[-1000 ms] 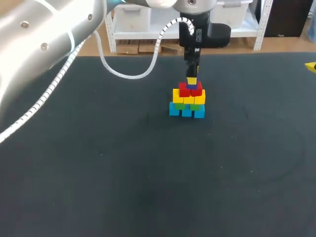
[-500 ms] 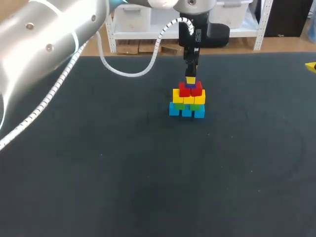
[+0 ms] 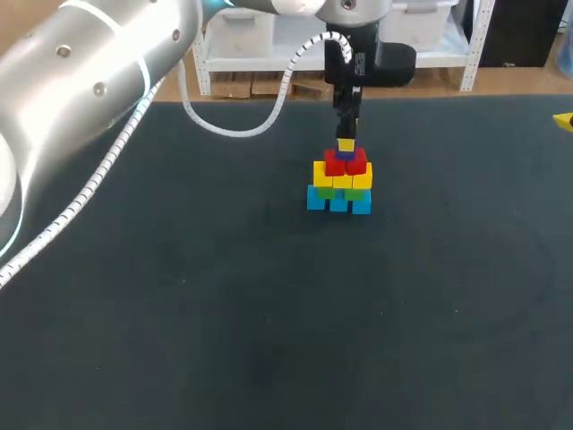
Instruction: Place the blue cubes, place green cubes on the blue cubes, place the yellow cubes on the green cubes, then place the red cubes on the yellow cubes, and place purple cube on the red cubes.
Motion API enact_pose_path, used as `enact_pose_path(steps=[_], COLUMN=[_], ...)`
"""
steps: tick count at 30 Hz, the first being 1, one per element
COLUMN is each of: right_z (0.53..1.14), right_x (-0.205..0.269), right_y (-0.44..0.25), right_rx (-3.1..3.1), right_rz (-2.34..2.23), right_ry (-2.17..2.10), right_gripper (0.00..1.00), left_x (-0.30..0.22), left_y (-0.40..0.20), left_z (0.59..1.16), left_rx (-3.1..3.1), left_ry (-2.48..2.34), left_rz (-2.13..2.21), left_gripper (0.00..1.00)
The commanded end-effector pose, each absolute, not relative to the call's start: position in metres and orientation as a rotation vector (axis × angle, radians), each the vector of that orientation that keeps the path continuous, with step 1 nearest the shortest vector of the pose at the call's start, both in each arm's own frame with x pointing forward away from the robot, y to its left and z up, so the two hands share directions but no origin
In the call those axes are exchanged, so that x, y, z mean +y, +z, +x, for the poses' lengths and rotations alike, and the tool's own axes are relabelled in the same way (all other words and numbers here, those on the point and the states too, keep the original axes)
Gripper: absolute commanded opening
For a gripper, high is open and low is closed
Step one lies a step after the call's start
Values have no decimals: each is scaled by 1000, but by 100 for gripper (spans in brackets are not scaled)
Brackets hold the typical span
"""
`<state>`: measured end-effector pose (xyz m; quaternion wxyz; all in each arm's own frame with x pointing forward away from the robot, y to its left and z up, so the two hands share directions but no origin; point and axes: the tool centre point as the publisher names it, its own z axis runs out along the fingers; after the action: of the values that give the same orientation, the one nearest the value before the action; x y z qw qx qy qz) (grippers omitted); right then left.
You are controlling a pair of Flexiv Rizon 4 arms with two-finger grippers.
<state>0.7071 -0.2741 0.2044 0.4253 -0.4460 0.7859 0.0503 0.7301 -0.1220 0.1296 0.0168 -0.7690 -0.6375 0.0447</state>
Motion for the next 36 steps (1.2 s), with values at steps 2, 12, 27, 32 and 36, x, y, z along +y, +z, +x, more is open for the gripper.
enact_pose_path(steps=[2, 12, 27, 32, 36], right_z=[706, 706, 706, 706, 706], right_x=[-274, -274, -274, -274, -274], right_y=[204, 204, 204, 204, 204], right_rx=[1965, 1965, 1965, 1965, 1965], right_rz=[-1114, -1114, -1114, -1114, -1114], right_ry=[123, 123, 123, 123, 123], right_gripper=[100, 100, 100, 100, 100], left_x=[-127, -128, -124, -124, -121], left_y=[131, 131, 128, 129, 132], left_z=[737, 738, 739, 739, 738], left_rx=[-1970, -1979, -1987, -1989, -2009], left_ry=[138, 127, 129, 128, 109], left_rz=[-2379, -2369, -2351, -2353, -2359], left_gripper=[15, 29, 80, 100, 100])
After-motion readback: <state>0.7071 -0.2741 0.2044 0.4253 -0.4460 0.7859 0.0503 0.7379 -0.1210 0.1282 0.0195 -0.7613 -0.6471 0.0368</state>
